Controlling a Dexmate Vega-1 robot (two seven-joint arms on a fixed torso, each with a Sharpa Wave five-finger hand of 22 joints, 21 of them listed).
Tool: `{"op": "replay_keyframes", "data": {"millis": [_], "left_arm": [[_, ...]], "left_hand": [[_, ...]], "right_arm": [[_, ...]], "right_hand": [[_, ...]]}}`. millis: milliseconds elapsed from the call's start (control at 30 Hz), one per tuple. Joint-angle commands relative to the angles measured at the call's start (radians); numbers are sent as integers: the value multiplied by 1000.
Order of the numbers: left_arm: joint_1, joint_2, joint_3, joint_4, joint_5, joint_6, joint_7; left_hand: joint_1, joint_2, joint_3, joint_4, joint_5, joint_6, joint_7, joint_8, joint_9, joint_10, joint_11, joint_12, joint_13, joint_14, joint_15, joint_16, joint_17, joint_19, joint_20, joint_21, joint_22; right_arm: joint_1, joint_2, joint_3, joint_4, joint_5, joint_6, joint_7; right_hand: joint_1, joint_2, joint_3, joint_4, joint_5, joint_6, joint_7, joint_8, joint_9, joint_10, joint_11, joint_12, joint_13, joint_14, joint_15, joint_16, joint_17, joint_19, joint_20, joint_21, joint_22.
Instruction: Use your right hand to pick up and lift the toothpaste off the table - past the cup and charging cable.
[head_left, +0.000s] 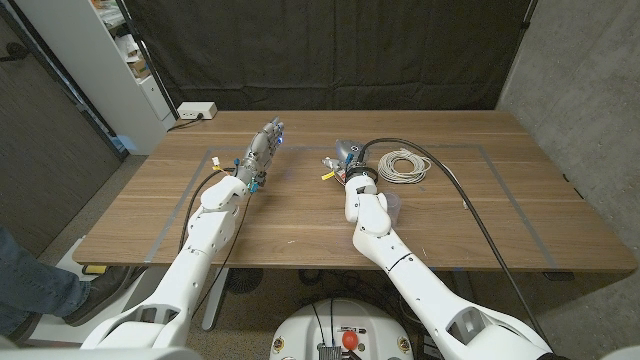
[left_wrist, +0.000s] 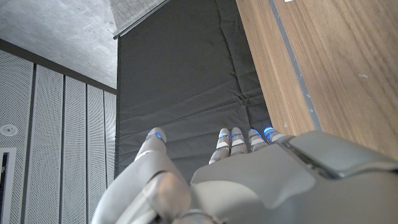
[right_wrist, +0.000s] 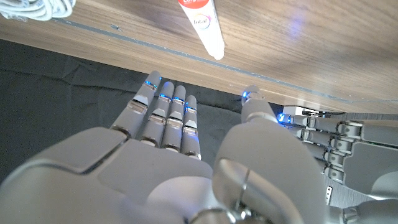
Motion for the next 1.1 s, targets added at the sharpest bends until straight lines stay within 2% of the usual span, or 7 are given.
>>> {"op": "replay_keyframes", "data": {"millis": [33,367,1100], "left_arm": [[13,1,-2,-17,-1,-2,6],[28,2,-4,-38,-1,5,18],[27,4,9,-50,3,17,19]], "left_hand": [[5,10,2,-9,-2,-4,-3,2,4,-5,-4,0,-1,-4,7,2,5,-33,7,2,2],[6,11,1,-11,-2,-2,-3,3,4,-6,-1,0,-1,-4,8,2,5,-37,6,1,2],[6,13,1,-13,-3,-1,-4,3,4,-6,-1,0,-1,-5,7,2,5,-38,6,2,2]], "right_arm": [[17,3,-10,29,-6,-24,16],[23,4,-17,49,-1,-26,-1],[39,10,-23,104,17,-37,-27]], "right_hand": [[14,3,0,1,1,7,-1,-3,2,9,-1,2,6,7,-3,7,3,6,4,1,4],[17,3,-3,2,1,13,3,-2,2,13,-3,1,6,8,-5,8,4,9,4,1,4],[32,9,-7,4,2,47,-12,5,3,43,-13,6,7,30,-13,19,11,23,-1,3,5]]}}
